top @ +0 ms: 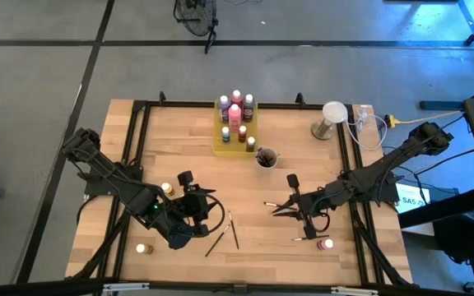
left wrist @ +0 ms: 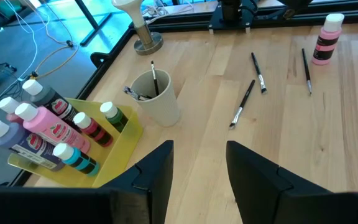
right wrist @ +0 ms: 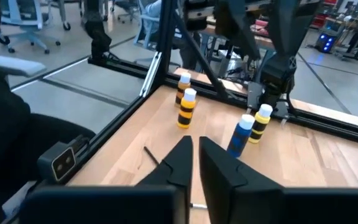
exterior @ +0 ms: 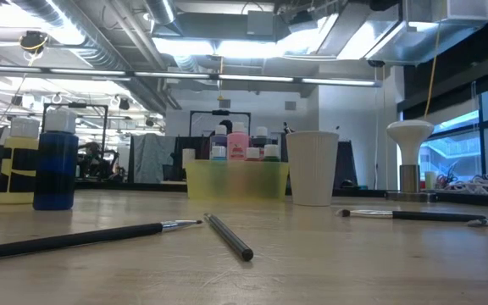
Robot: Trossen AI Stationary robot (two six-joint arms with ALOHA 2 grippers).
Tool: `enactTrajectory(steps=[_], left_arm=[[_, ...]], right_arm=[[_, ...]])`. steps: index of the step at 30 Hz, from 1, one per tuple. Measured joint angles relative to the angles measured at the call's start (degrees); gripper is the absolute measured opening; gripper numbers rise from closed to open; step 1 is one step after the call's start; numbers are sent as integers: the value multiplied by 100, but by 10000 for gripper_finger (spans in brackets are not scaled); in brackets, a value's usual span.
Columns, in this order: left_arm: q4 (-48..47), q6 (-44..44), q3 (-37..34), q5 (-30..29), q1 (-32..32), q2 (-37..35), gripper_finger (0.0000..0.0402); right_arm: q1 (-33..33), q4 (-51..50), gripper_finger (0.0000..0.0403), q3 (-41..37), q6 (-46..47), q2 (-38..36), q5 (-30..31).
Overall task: Pick & Place Paint Supplies
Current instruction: Put the black paintbrush into the white cup
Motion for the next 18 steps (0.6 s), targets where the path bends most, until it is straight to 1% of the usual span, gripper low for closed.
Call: enactTrajectory(steps=[3, 6, 10, 12, 15, 18], left_arm=[[0, -2, 0, 0, 1, 0, 143], [-1, -4, 0, 0, 0, 0, 143], [0, -5, 0, 0, -1, 0, 143], [0, -7, 0, 0, 1, 0, 143], [-1, -11, 0, 0, 1, 0, 143], [-1, -15, 0, 12, 1, 0, 143]], right_arm=[[49, -71, 54, 0, -46, 0, 2], [82, -108, 88, 0, -45, 0, 14], [88, -89, 145, 0, 24, 50, 29], [90, -81, 176, 0, 48, 113, 138], [88, -93, 222, 0, 346, 194, 453], [72, -458, 254, 0, 693, 228, 462]])
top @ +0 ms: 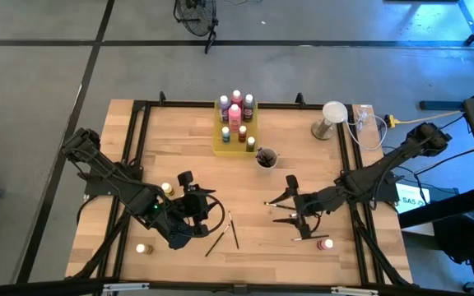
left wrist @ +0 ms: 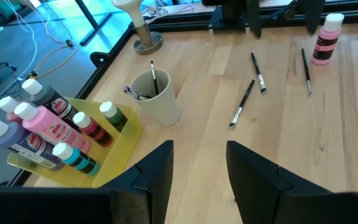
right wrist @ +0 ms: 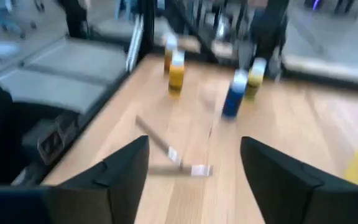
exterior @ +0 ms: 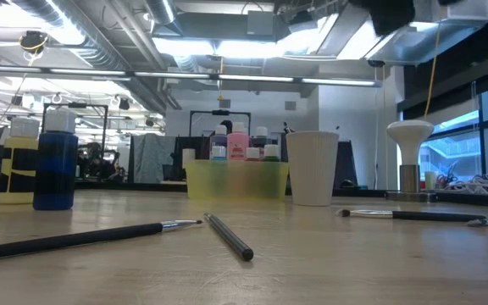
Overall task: Pick & Place Paint Supplies
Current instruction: Put the black paintbrush into the white cup
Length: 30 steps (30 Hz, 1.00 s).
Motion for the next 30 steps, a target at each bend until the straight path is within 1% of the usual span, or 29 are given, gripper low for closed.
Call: enactTrajectory(steps=[2, 5, 9, 15, 20, 23, 27, 30], left_arm=[[0, -19, 0, 42, -2, 0, 143], [0, -20, 0, 55, -1, 0, 143], [-2, -20, 0, 54, -2, 0, 143], [-1, -20, 0, 51, -1, 0, 143], [-2, -20, 0, 44, -2, 0, 143], [-2, -20, 0, 42, -2, 0, 143], [-2, -20, 0, 44, -1, 0, 143], [-2, -20, 0, 44, -2, 0, 143]], right_arm=[[0, -394, 265, -2, 283, 9, -38], [0, -840, 269, 0, 797, 87, -18], [-48, -1132, 260, -2, 938, 365, 58], [-477, -1186, 244, -2, 956, 877, 64], [-842, -1194, 240, -2, 1156, 1198, -56], [-929, -1192, 243, -2, 1153, 1448, -97], [-1036, -1136, 245, -2, 1098, 1842, -399], [-1092, -1035, 243, -2, 1074, 2124, -400]])
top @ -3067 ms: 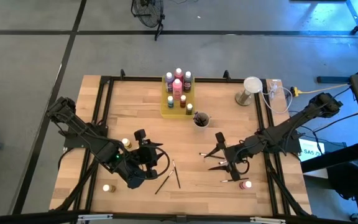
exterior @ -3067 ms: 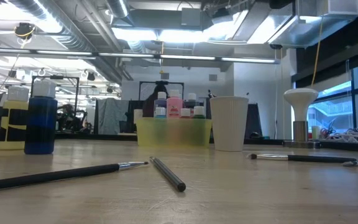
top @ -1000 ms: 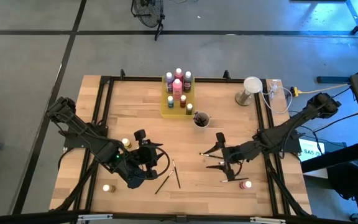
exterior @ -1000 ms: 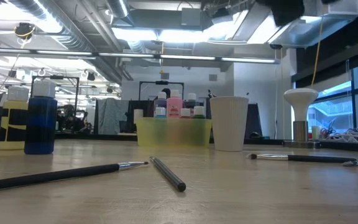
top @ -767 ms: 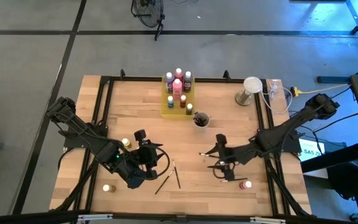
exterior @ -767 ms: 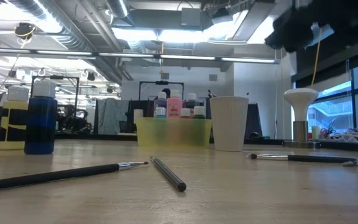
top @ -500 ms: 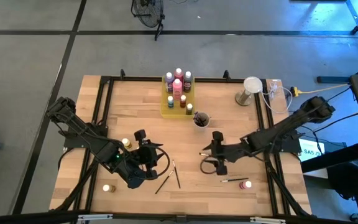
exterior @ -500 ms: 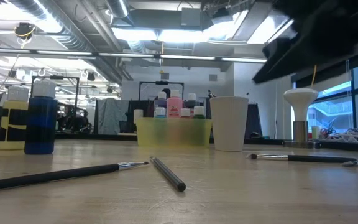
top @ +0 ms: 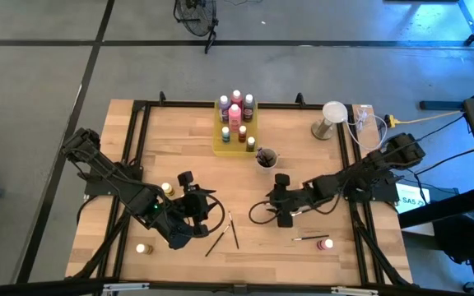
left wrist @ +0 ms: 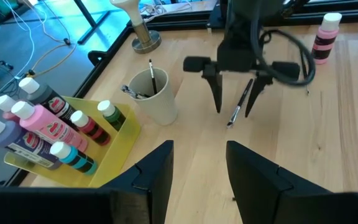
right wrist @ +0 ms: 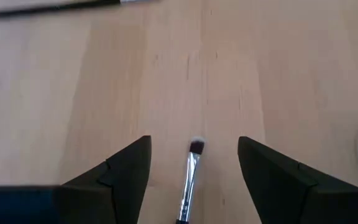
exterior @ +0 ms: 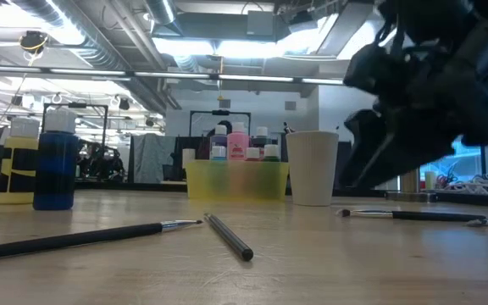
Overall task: Pick & Place Paint Supplies
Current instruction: Put the black paintbrush into the white cup
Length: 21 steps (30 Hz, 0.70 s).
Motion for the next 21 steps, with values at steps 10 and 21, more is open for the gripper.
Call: enactTrajectory(steps=[10, 21], left_arm=[[0, 0, 0, 4, 2, 0, 143], [0, -2, 0, 7, 0, 0, 143]], right_arm=[[-119, 226, 240, 0, -300, 531, 150], [-121, 375, 239, 15, -314, 724, 57]])
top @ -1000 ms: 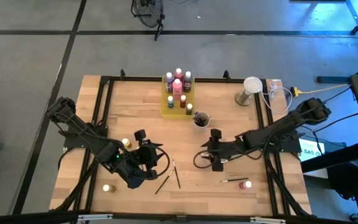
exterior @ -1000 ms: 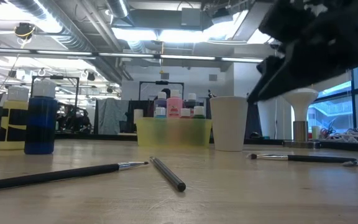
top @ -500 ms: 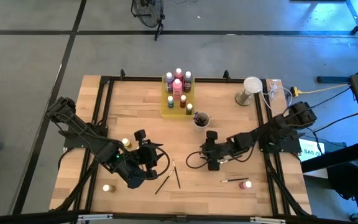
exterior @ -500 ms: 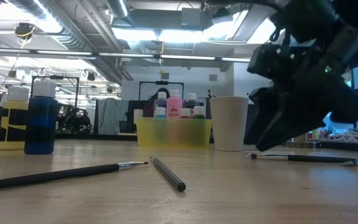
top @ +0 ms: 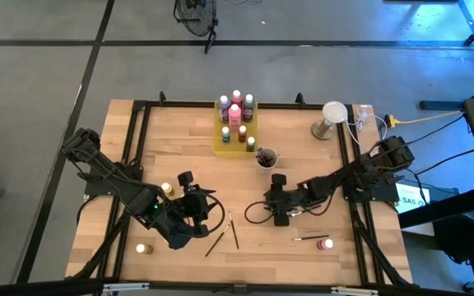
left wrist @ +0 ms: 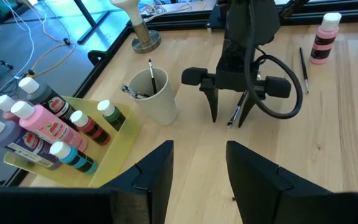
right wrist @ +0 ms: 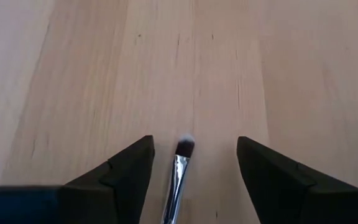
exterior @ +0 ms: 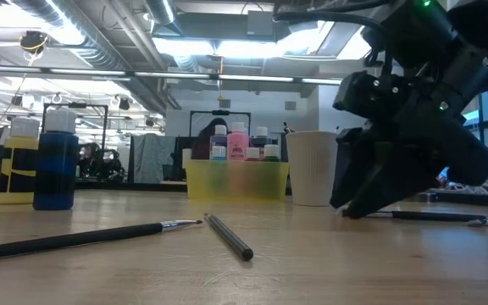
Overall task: Pick & Place Paint Supplies
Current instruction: Put the black paintbrush into the white cup
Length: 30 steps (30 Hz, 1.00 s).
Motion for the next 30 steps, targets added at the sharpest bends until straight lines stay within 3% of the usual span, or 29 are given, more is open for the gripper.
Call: enactTrajectory(steps=[9, 30], left_arm=[[0, -7, 0, 0, 1, 0, 143], [0, -20, 0, 2, 1, 0, 143]], right_arm=[[-176, -82, 203, -2, 457, 7, -634], [-227, -188, 136, -2, 475, 9, -709]])
